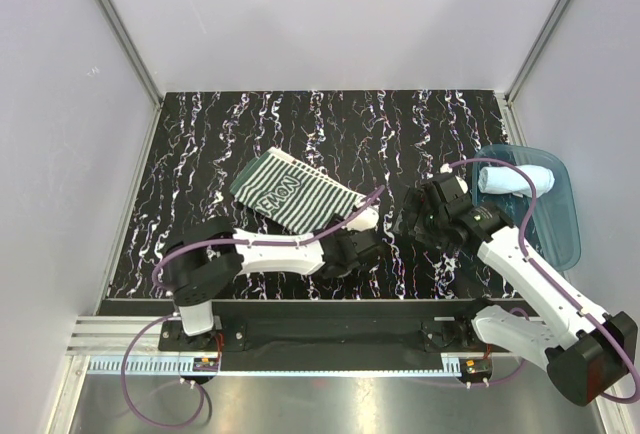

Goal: Roll the towels
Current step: Roll the towel

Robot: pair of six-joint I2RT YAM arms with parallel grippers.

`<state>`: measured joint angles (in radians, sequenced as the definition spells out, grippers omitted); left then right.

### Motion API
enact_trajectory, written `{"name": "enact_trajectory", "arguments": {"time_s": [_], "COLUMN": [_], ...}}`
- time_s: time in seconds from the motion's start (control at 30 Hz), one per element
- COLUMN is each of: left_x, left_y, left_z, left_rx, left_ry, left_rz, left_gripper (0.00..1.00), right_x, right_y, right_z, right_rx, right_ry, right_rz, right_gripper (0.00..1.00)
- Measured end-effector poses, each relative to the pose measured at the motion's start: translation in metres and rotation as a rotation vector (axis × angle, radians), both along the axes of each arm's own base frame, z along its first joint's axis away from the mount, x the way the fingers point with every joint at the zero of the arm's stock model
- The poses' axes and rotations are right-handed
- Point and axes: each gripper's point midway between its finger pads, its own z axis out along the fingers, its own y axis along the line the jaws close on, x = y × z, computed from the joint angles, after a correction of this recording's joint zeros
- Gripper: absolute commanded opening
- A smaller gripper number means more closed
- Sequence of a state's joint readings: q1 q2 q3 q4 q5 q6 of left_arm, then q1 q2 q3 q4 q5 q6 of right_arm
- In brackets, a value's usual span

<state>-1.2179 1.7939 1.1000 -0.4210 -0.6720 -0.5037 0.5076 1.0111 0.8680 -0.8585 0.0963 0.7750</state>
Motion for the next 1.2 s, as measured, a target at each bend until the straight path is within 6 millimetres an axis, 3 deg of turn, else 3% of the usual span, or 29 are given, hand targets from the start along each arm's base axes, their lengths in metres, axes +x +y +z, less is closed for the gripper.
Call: {"name": "enact_trajectory", "arguments": {"time_s": [0.23, 0.33, 0.37, 0.47, 0.5, 0.7, 0.9, 1.0, 1.2], "left_x": [0.002, 0.007, 0.009, 0.019, 0.023, 0.032, 0.010, 0.003, 0.007], "left_y": [0.004, 0.003, 0.003, 0.007, 0.010, 0.011, 0.000, -0.003, 0.004], "left_z": [-0.021, -0.023, -0.024, -0.027, -0.026, -0.025, -0.017, -0.006, 0.007], "left_rx": [0.026, -0.005, -0.022, -0.079, -0.097, -0.157, -0.291, -0.417, -0.686], "left_ry": [0.021, 0.020, 0.025, 0.050, 0.055, 0.093, 0.227, 0.311, 0.452], "left_rz": [0.009, 0.022, 0.026, 0.044, 0.053, 0.053, -0.007, -0.007, 0.070], "left_gripper": [0.50, 0.34, 0.24, 0.12, 0.00, 0.00, 0.00, 0.00, 0.00], "right_x": [0.000, 0.000, 0.000, -0.001, -0.001, -0.002, 0.006, 0.011, 0.018], "right_y": [0.000, 0.000, 0.000, -0.001, -0.001, -0.002, -0.001, 0.007, 0.034], "right_z": [-0.001, -0.001, -0.001, -0.001, -0.001, -0.001, 0.011, 0.019, 0.029], "right_rx": [-0.001, -0.001, -0.002, -0.003, -0.004, -0.008, 0.001, 0.040, 0.155], "right_ry": [0.002, 0.002, 0.002, 0.004, 0.005, 0.008, -0.022, -0.037, -0.056], "right_rz": [0.000, 0.000, 0.000, 0.000, 0.000, -0.001, -0.006, 0.015, 0.087], "right_gripper": [1.00, 1.00, 1.00, 1.00, 1.00, 1.00, 1.00, 0.99, 0.94]}}
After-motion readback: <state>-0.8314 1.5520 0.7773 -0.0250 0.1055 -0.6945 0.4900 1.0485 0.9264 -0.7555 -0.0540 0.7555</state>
